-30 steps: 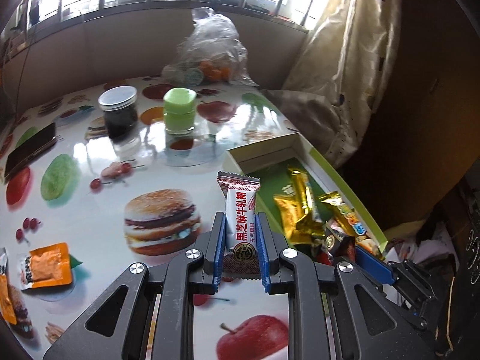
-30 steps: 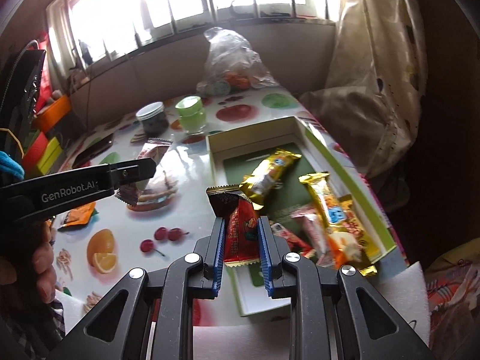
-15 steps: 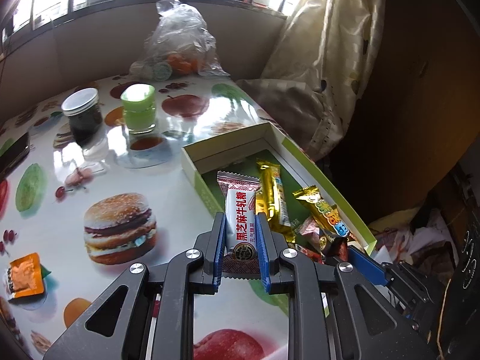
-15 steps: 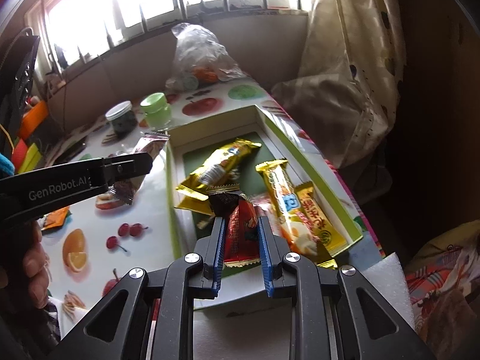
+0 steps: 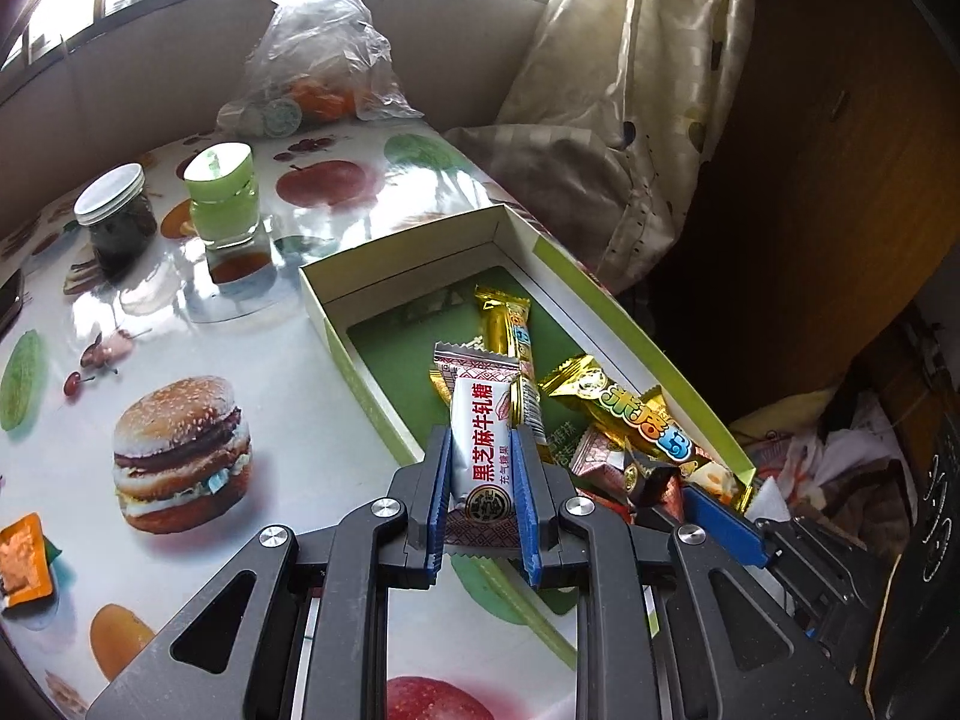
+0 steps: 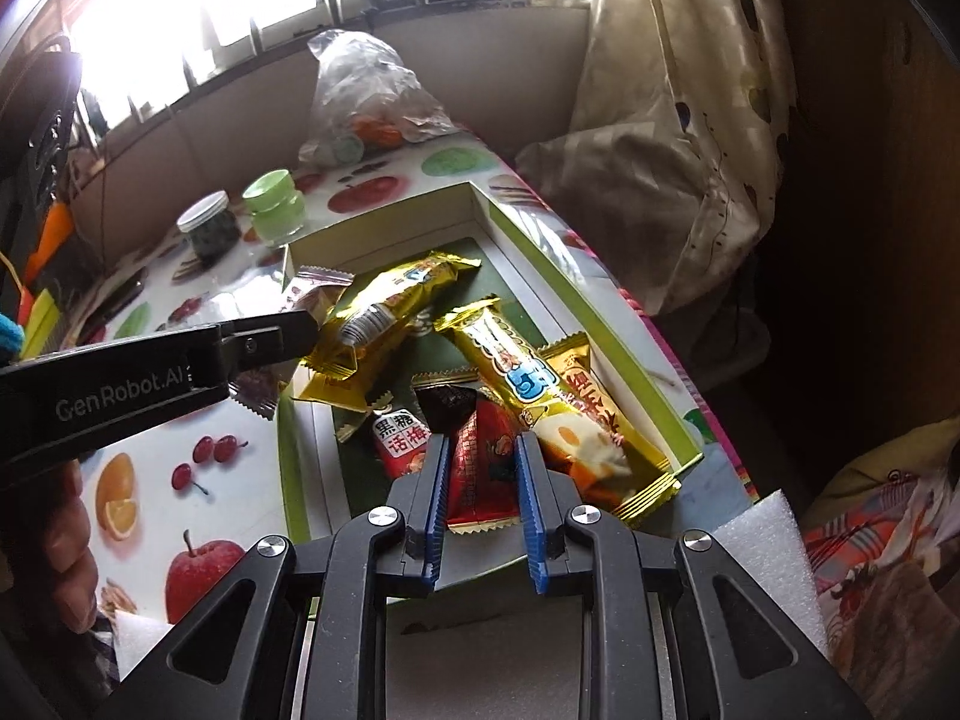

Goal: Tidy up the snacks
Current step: 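Lower both held candies into the green box and open both tools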

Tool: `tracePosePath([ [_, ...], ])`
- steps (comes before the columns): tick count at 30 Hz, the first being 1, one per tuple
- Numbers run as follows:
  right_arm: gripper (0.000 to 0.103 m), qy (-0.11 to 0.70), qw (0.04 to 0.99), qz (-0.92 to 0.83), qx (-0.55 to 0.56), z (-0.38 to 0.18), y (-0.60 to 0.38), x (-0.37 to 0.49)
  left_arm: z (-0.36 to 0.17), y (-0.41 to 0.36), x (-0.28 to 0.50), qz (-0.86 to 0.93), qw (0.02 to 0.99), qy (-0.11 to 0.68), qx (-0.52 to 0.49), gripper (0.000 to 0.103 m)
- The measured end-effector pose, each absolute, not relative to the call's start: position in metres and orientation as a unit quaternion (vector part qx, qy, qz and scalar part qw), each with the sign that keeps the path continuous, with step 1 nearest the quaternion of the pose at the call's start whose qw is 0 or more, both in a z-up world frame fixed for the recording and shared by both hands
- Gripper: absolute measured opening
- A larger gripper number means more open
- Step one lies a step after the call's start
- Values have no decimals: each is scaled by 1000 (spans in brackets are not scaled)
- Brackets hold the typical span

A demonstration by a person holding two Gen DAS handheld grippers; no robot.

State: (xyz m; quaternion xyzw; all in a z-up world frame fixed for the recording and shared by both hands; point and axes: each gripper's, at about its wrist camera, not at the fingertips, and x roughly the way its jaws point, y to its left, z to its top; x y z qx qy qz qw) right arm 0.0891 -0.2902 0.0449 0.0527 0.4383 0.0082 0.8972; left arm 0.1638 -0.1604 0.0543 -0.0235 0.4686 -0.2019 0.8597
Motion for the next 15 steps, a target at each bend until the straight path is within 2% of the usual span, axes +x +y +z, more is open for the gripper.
tracePosePath([
  [15,21,438,897,11,57,45,-293,90,45,-180,163,-218,848,482,-20,21],
])
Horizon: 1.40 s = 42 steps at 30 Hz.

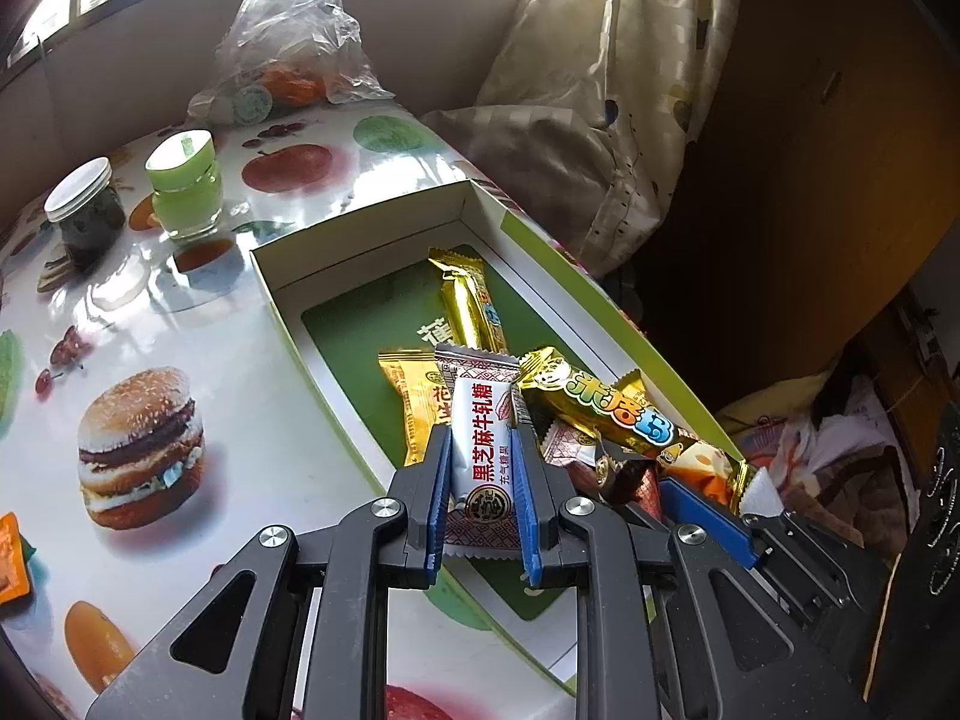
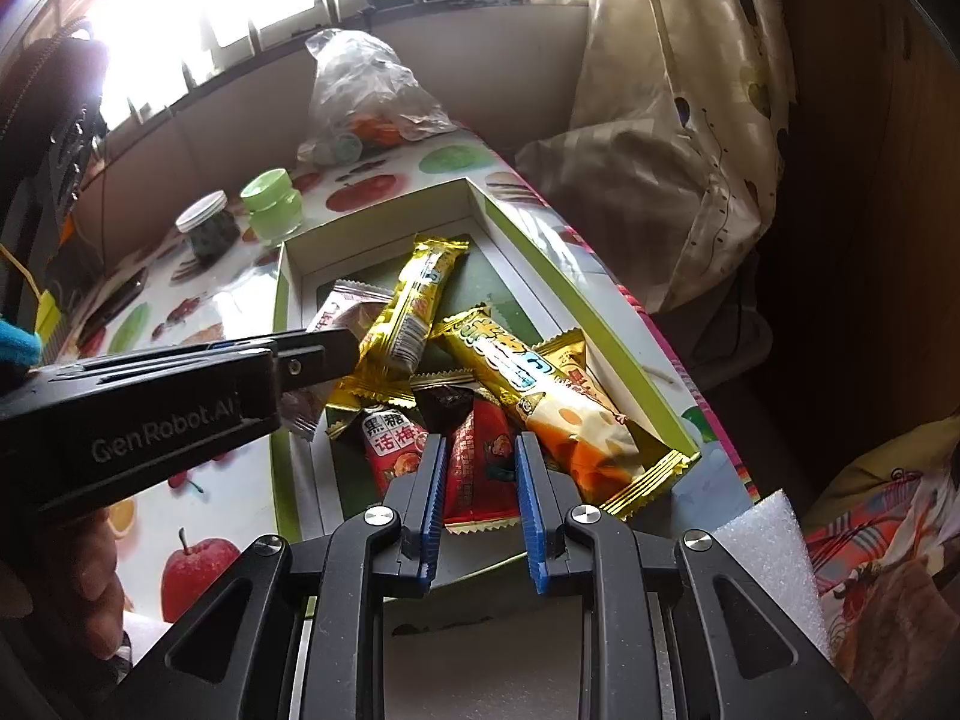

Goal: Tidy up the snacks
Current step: 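Lower both held candies into the green box and open both tools, then move both tools back over the orange snack packets on the table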

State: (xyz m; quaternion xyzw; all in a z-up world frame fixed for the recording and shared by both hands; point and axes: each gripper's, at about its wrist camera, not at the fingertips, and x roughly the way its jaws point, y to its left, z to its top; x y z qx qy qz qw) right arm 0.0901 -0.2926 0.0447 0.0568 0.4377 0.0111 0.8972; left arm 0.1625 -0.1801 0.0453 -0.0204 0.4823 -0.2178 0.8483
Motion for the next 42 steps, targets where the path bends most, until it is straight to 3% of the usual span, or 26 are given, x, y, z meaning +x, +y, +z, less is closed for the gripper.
tracePosePath([
  [7,25,439,897,12,53,45,-291,91,41,-183,164,-215,844,491,-15,21],
  [14,31,437,898,12,46,45,-287,88,42,-181,164,-218,844,489,-19,34],
  [23,41,431,901,15,42,48,-284,82,49,-176,157,-216,849,481,-25,35],
  [26,42,429,902,13,40,50,-284,80,53,-172,153,-217,852,476,-26,42],
  [42,44,414,909,8,36,58,-278,72,78,-135,126,-171,883,435,-22,43],
])
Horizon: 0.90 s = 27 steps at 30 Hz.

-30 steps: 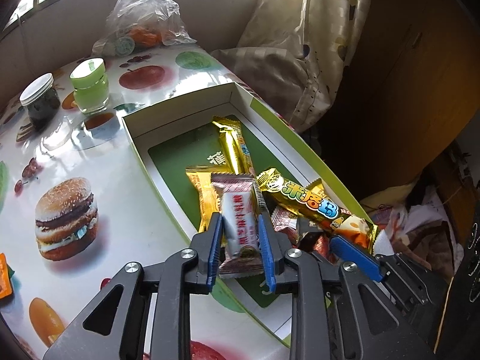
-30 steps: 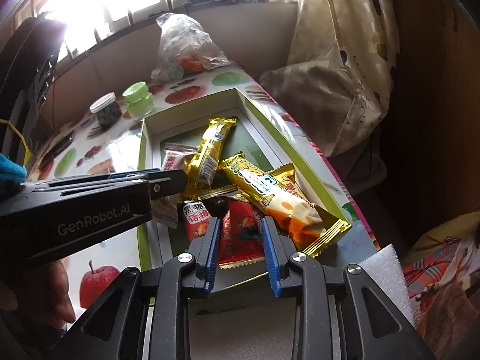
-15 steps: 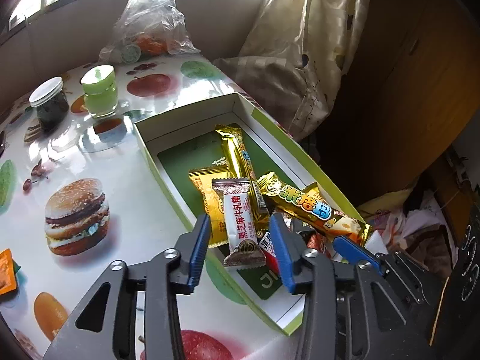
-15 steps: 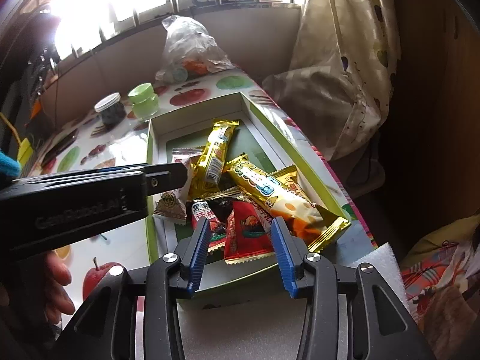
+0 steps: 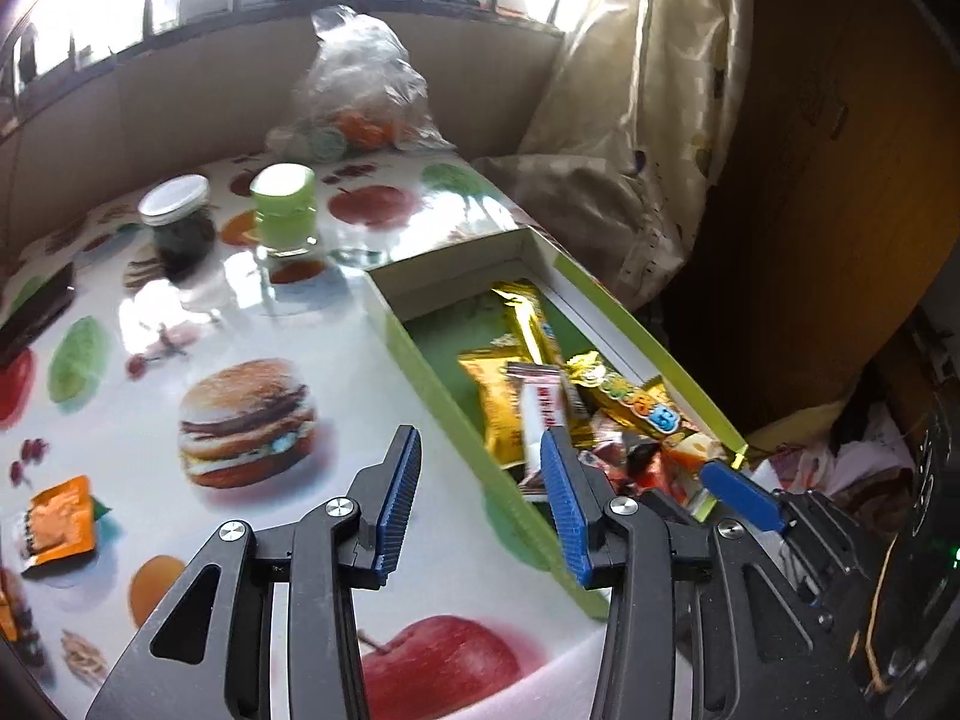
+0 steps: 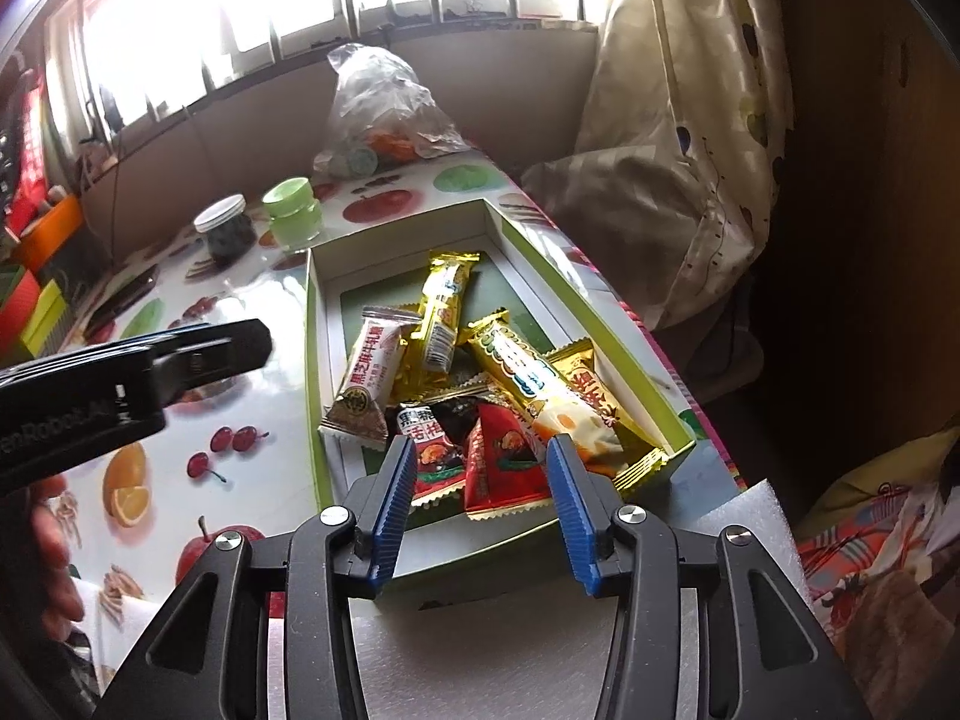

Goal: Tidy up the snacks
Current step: 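Move both tools back over the orange snack packets on the table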

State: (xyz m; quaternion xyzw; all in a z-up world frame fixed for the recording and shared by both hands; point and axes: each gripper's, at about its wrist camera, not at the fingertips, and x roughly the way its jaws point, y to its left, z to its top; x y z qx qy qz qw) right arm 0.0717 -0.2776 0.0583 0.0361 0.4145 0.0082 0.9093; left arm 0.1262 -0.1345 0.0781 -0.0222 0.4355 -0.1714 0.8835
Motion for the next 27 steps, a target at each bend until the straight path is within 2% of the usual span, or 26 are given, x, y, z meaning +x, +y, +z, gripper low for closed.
tracePosePath([
  [27,44,379,920,94,13,80,-213,74,83,-48,92,-81,906,414,-48,43],
])
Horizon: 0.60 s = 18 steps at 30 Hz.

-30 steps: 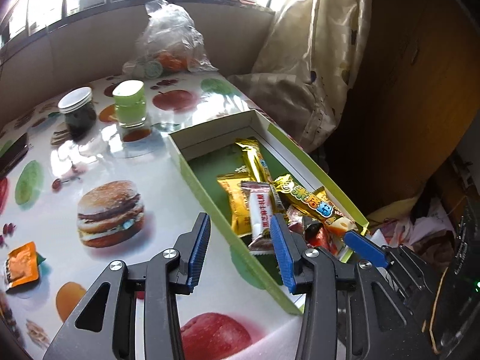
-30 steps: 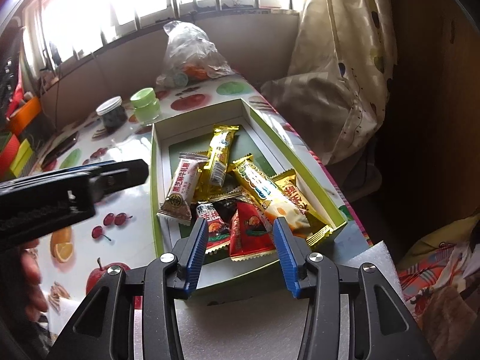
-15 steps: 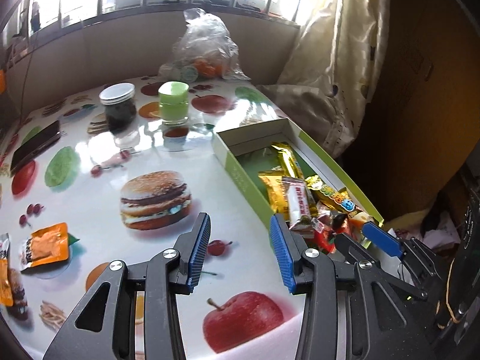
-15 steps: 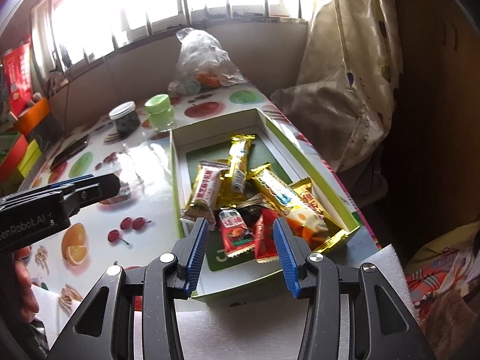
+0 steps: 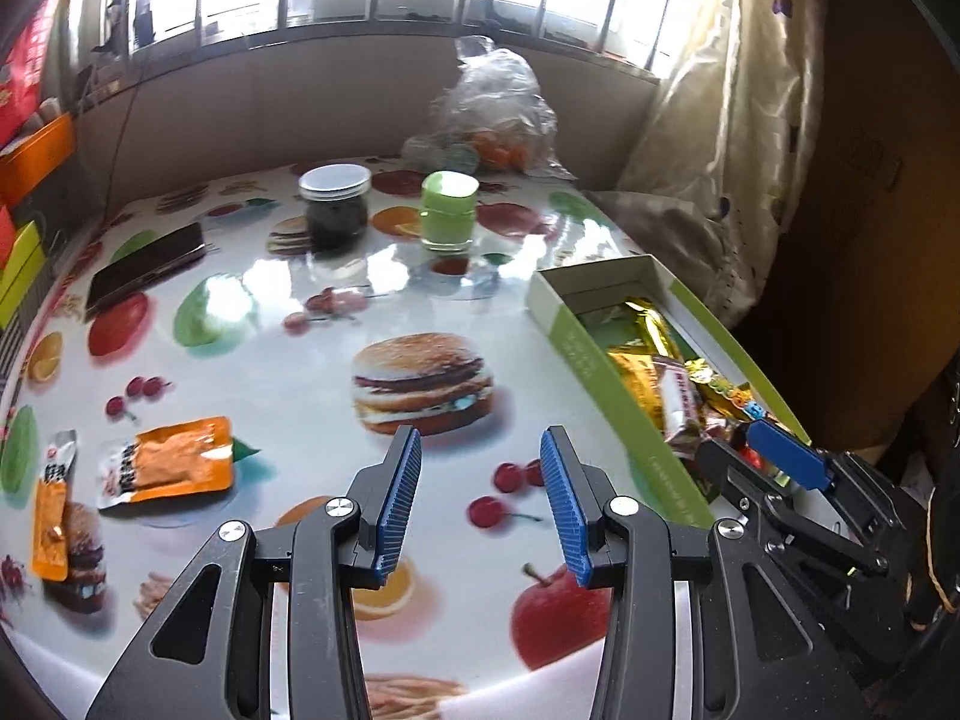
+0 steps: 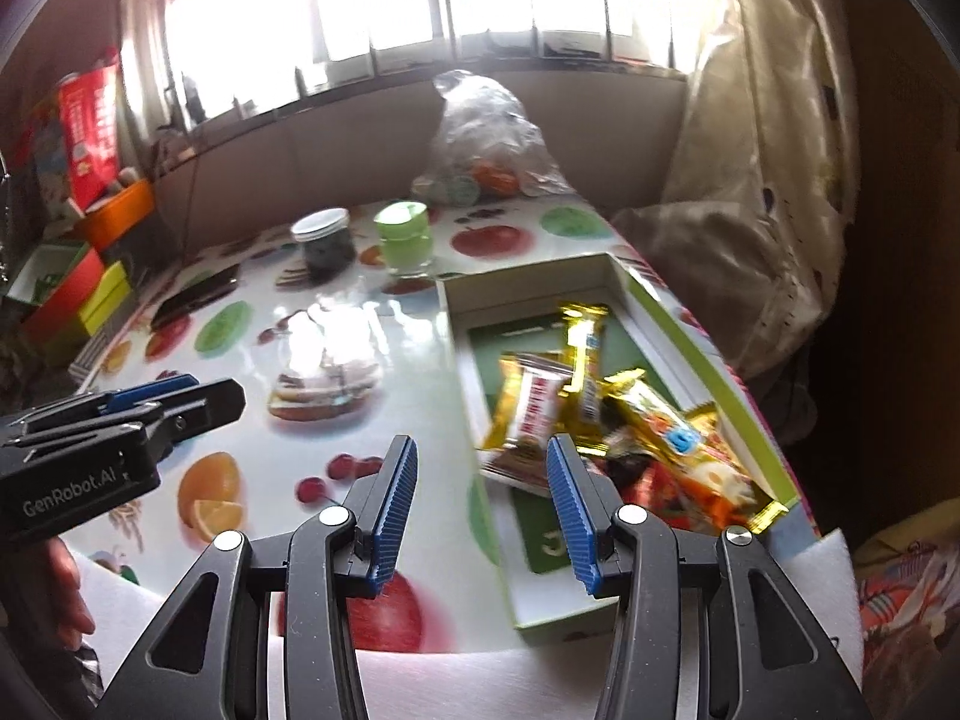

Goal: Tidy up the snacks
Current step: 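Move both tools back over the orange snack packets on the table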

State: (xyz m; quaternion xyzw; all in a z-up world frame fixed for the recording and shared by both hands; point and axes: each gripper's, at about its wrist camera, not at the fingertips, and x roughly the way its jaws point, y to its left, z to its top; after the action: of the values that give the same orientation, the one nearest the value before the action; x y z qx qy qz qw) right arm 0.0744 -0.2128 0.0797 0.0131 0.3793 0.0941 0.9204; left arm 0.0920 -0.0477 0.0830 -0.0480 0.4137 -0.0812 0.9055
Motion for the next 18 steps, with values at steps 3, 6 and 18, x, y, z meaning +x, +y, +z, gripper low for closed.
tracePosePath([
  [3,44,378,919,108,6,80,-200,77,84,-37,89,-68,908,410,-52,43],
  [6,44,379,917,120,0,80,-187,79,83,-26,86,-58,908,411,-56,43],
  [18,45,382,904,187,-35,75,-127,95,70,31,74,-2,904,419,-81,43],
])
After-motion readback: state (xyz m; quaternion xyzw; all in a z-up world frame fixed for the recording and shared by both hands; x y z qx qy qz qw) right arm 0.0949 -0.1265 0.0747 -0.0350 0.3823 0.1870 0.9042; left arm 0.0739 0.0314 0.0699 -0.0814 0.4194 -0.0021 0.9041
